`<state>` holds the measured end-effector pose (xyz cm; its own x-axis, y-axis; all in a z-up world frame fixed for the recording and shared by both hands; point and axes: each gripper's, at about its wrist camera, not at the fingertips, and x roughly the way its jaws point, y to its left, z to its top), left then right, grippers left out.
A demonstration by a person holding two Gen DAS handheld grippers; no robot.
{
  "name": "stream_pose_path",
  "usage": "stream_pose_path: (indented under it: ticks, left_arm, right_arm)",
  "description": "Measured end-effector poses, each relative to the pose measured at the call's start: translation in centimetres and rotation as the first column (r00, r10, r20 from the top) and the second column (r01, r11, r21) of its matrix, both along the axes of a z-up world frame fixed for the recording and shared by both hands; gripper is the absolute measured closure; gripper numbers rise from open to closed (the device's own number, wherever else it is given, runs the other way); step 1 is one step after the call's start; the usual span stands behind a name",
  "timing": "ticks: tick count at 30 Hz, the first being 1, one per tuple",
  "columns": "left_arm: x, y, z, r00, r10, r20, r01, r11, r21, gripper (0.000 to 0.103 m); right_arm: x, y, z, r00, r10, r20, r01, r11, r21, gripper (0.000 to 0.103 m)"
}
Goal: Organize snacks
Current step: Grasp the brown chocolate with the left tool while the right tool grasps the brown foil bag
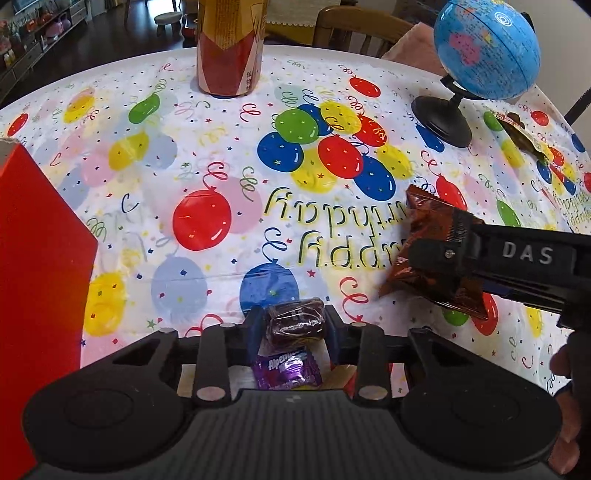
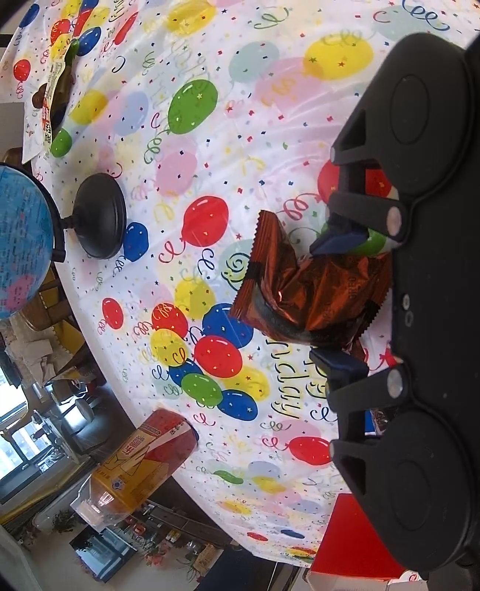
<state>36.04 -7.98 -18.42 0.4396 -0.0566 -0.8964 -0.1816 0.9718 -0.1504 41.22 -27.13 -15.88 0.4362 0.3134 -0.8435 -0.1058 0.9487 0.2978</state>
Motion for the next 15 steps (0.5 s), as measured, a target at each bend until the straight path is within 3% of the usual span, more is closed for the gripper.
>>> stream_pose_path:
  ticks: [15]
  left_arm:
    - [-3.5, 1.1, 4.6, 0.999, 0.016, 0.037, -0.015, 1.000, -0.024, 0.070]
  right_arm:
    - [-4.6, -0.9, 5.6, 0.994, 0.064, 0.084, -0.068, 0.997, 0.047, 0.057]
